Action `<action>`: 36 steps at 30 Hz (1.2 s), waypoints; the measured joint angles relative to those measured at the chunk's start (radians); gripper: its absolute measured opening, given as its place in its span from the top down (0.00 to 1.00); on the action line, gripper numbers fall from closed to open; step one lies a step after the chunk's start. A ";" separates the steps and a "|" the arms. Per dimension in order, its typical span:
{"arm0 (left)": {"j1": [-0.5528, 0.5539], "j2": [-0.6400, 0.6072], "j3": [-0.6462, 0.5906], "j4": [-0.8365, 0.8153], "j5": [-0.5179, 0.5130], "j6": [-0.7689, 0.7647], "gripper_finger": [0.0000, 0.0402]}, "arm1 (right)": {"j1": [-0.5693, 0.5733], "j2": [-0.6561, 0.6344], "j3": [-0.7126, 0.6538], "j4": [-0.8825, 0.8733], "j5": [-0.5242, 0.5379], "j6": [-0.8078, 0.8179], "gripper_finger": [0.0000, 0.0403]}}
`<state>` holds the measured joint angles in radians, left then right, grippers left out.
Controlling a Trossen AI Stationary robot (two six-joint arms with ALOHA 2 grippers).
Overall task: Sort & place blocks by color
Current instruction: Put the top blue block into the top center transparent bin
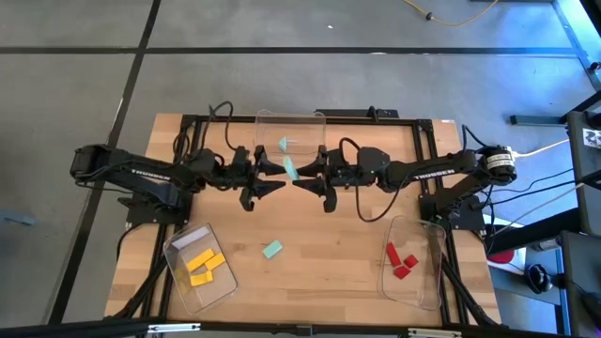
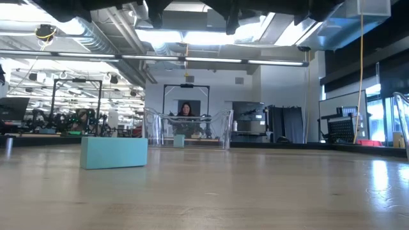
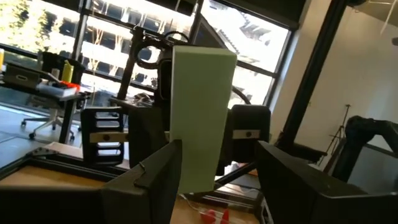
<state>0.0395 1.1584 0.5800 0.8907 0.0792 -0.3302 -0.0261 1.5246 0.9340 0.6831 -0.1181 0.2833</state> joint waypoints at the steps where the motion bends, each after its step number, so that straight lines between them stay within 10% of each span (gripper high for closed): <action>1: 0.000 0.000 0.000 0.000 -0.002 0.000 0.51 | 0.000 0.000 0.000 -0.006 0.000 0.001 0.68; 22: 0.009 0.112 0.109 -0.049 -0.068 0.074 0.52 | 0.008 0.001 -0.001 -0.087 0.038 0.022 0.68; 36: 0.049 0.101 0.109 -0.097 0.003 0.009 0.70 | 0.008 0.002 -0.003 -0.094 0.038 0.015 0.68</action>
<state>0.0884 1.2594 0.6895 0.7940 0.0820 -0.3209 -0.0186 1.5261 0.9314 0.5887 -0.0799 0.2984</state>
